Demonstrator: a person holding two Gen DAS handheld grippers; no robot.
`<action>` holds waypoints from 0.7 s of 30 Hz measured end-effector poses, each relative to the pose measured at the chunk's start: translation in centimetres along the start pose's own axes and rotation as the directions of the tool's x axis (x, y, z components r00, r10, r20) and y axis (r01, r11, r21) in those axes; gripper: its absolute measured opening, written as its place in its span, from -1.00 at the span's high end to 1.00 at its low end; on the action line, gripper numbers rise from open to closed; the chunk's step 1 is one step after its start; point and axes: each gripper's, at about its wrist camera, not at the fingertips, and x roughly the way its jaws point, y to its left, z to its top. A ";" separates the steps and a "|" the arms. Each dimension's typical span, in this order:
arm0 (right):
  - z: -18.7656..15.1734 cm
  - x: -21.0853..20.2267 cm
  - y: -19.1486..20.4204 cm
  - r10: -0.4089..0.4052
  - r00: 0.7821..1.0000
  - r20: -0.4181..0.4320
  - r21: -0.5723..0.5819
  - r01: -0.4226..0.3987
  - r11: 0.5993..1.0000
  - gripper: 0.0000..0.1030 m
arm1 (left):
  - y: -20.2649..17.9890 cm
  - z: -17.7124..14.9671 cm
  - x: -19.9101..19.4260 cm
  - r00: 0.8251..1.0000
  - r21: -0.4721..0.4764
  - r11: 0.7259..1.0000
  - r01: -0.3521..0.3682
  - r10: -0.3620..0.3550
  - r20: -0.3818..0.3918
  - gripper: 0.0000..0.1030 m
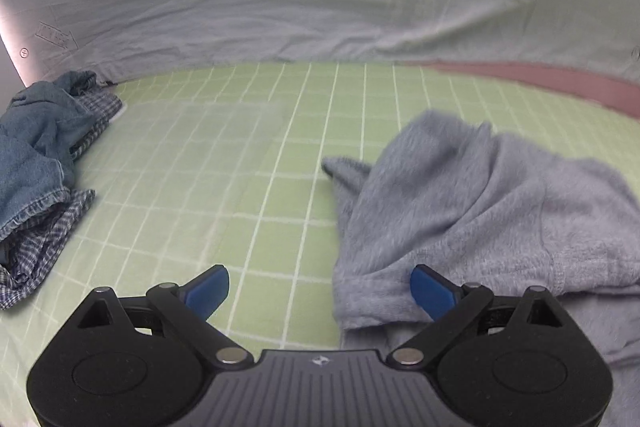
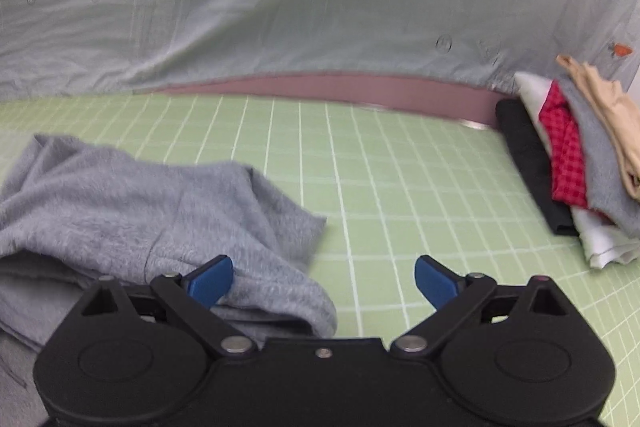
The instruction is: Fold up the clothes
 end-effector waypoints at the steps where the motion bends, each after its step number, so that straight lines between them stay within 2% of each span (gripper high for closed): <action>1: 0.0 0.1 -0.1 0.006 1.000 -0.012 0.012 -0.006 1.000 -0.87 | 0.0 -0.1 0.2 1.000 0.009 1.000 -0.006 0.006 -0.012 -0.89; 5: 0.9 -1.9 -0.7 0.018 0.998 0.066 0.044 -0.021 0.999 -0.87 | 0.1 -0.3 0.9 0.998 0.047 0.998 -0.031 0.034 -0.058 -0.89; 8: 1.4 -3.9 -1.4 0.027 0.993 0.119 0.063 -0.035 0.997 -0.87 | 0.4 0.0 -1.3 1.000 0.056 0.998 -0.028 0.029 -0.008 -0.89; 11: 0.9 -6.1 -2.1 0.037 0.991 0.132 0.074 -0.047 0.996 -0.87 | 1.1 -0.8 -3.9 0.999 0.066 0.997 -0.030 0.028 0.020 -0.89; 14: -1.0 -8.0 -2.6 0.058 0.993 0.103 0.096 -0.068 0.993 -0.88 | 2.2 -2.9 -5.7 1.000 0.068 0.997 -0.025 0.026 -0.012 -0.89; 21: -8.8 -10.1 -1.8 0.098 0.992 -0.074 0.125 -0.088 0.988 -0.88 | 4.9 -10.8 -8.1 0.984 0.061 0.997 -0.041 0.051 -0.171 -0.88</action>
